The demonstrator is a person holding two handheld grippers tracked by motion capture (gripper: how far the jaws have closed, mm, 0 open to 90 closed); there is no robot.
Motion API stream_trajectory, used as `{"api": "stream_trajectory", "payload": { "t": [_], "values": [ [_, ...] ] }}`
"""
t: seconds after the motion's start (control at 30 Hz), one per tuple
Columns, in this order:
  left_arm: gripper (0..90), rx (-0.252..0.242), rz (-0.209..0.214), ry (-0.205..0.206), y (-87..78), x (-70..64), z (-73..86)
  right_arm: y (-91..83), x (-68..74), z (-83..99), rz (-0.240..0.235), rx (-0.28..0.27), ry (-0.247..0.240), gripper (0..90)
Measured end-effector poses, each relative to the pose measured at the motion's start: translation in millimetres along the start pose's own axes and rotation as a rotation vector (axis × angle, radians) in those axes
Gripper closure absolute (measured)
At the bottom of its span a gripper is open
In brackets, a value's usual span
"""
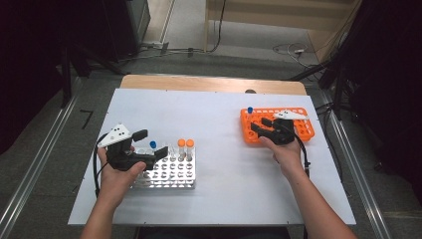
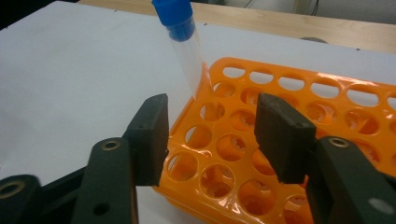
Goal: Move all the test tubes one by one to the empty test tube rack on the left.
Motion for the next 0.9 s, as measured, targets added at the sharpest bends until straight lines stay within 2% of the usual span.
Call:
{"api": "stream_trajectory", "payload": {
  "t": [0.1,0.3,0.4,0.57,0.63,0.73,0.83,0.9],
  "values": [
    [0.0,0.005,0.012,-0.002,2.2,-3.6,-0.4,7.8,0.1,2.9,0.000,0.012,0.000,48.5],
    [0.0,-0.001,0.025,-0.017,4.3,-3.1,-1.6,19.3,0.4,1.7,0.012,-0.010,0.008,52.2],
    [0.0,-0.003,0.031,-0.025,5.6,-3.7,-2.2,25.4,-0.6,2.7,0.015,0.004,0.013,54.6],
    [0.0,0.013,0.011,-0.006,8.9,-5.4,-0.1,31.3,-6.5,-2.0,0.061,0.010,0.008,61.3],
    [0.0,0.011,0.010,-0.005,8.9,-5.9,-1.0,32.5,-8.0,-5.2,0.060,-0.003,0.019,62.9],
    [0.0,0.008,0.008,-0.017,8.6,-5.4,-1.5,36.0,-6.2,-5.7,0.079,0.003,-0.008,65.1],
    [0.0,0.011,0.006,-0.017,9.5,-4.9,-0.7,39.1,-5.8,-7.0,0.111,0.003,-0.021,73.3],
    [0.0,0.011,0.001,-0.015,9.3,-4.5,-0.8,41.0,-5.4,-8.1,0.120,0.006,-0.031,74.4]
  ]
}}
Point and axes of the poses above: each handheld gripper's, and its own axes: y roughly forward along the jaws, z roughly out of its underside, x roughly to its left, the point moved 8 cm from there along y, roughly forward along the jaws, and after that the axes turned 10 degrees about -z, right-handed, at the moved point
